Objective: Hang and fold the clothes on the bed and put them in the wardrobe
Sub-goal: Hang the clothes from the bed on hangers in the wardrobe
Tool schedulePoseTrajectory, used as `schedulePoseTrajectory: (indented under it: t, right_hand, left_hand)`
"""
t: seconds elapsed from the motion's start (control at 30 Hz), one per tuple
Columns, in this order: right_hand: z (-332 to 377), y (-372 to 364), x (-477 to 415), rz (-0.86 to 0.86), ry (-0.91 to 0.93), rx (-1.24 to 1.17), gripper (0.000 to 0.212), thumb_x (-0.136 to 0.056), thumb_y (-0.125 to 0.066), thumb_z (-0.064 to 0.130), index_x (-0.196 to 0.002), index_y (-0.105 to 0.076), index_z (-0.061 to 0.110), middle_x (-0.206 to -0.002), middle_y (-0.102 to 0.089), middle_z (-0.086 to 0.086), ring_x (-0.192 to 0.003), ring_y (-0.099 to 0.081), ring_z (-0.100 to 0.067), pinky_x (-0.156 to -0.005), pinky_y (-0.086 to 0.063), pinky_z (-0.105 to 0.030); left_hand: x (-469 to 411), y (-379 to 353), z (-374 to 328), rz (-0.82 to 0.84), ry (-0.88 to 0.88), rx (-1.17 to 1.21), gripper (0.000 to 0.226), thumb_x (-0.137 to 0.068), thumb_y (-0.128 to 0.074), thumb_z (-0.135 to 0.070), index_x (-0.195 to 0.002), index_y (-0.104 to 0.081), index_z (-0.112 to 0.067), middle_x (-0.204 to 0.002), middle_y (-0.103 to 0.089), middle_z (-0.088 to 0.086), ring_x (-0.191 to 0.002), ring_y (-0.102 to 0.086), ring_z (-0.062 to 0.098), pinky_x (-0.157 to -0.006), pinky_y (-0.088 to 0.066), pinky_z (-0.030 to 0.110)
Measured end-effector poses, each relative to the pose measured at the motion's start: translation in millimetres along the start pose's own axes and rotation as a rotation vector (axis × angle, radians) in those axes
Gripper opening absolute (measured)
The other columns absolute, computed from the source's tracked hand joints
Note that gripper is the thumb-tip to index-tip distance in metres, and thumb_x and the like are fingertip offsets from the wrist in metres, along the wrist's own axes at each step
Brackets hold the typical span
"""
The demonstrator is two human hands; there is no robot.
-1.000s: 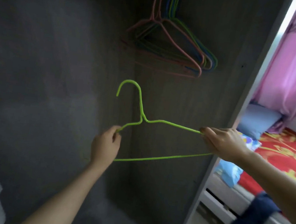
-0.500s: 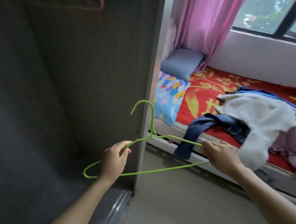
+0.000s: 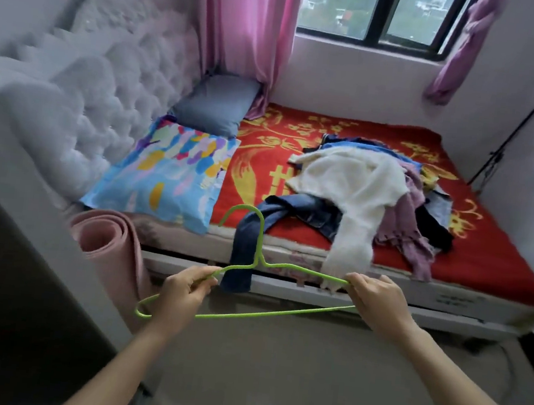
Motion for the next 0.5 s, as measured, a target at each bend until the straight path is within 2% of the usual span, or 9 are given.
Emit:
schedulePoseTrajectory:
  t: [0.07, 0.13, 0.2, 0.33, 0.4, 0.5]
  right_hand:
    - [-26, 3, 11, -0.001, -0.051, 0.012, 0.064, -0.102, -0.016, 0.034, -0.071, -0.067, 0.010, -0.055, -0.063, 0.004, -0.042, -0.058, -0.017, -0.042, -0.038, -0.021]
    - [-49, 4, 24, -0.004, -0.108, 0.016, 0.064, -0.102, -0.016, 0.034, -0.070, -0.066, 0.009, -0.054, -0.062, 0.003, -0.039, -0.056, -0.017, -0.042, -0.035, -0.020]
    - [-66, 4, 38, -0.001, -0.164, 0.048, 0.053, -0.100, -0.028, 0.028, -0.069, -0.066, 0.009, -0.053, -0.061, 0.003, -0.038, -0.055, -0.018, -0.042, -0.037, -0.022]
    - [-106, -1, 59, 0.019, -0.342, 0.077, 0.007, -0.075, -0.068, 0.007, -0.068, -0.067, 0.008, -0.054, -0.064, -0.001, -0.040, -0.058, -0.017, -0.041, -0.039, -0.028]
    - [-130, -12, 59, 0.070, -0.414, 0.073, 0.011, -0.070, -0.076, 0.001, -0.069, -0.068, 0.008, -0.054, -0.064, -0.002, -0.040, -0.058, -0.017, -0.040, -0.038, -0.031]
    - [-162, -32, 41, 0.122, -0.455, 0.062, 0.012, -0.069, -0.076, 0.002, -0.069, -0.066, 0.009, -0.053, -0.061, -0.001, -0.041, -0.057, -0.017, -0.043, -0.039, -0.031]
  left_hand:
    - [-13, -27, -6, 0.018, -0.011, 0.013, 0.024, -0.079, -0.067, 0.008, -0.094, -0.073, -0.009, -0.073, -0.068, -0.001, -0.072, -0.060, 0.006, -0.064, -0.043, 0.013]
    - [-29, -53, -14, 0.053, -0.030, 0.013, 0.022, -0.078, -0.068, 0.008, -0.091, -0.073, -0.009, -0.074, -0.067, -0.002, -0.070, -0.059, -0.005, -0.063, -0.041, 0.006]
    - [-43, -76, -23, 0.113, -0.075, 0.007, 0.020, -0.079, -0.067, 0.007, -0.089, -0.072, -0.009, -0.077, -0.067, -0.005, -0.071, -0.058, -0.011, -0.066, -0.040, 0.003]
    - [-73, -123, -34, 0.215, -0.162, -0.035, 0.017, -0.079, -0.068, 0.005, -0.092, -0.072, -0.005, -0.076, -0.064, -0.010, -0.074, -0.059, -0.009, -0.067, -0.042, 0.005]
    - [-92, -145, -34, 0.212, -0.194, -0.058, 0.019, -0.078, -0.068, 0.007, -0.092, -0.072, -0.004, -0.076, -0.063, -0.011, -0.074, -0.058, -0.008, -0.067, -0.041, 0.006]
    - [-123, -168, -30, 0.179, -0.194, -0.064, 0.020, -0.077, -0.068, 0.009, -0.093, -0.073, -0.002, -0.074, -0.064, -0.013, -0.073, -0.059, -0.001, -0.066, -0.043, 0.011]
Point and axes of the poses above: each hand's wrist, its own x-axis away from the middle knuckle, its own y-axis out of the back of the hand, z = x × y, the point moved 5 cm from there along -x, towards the middle knuckle
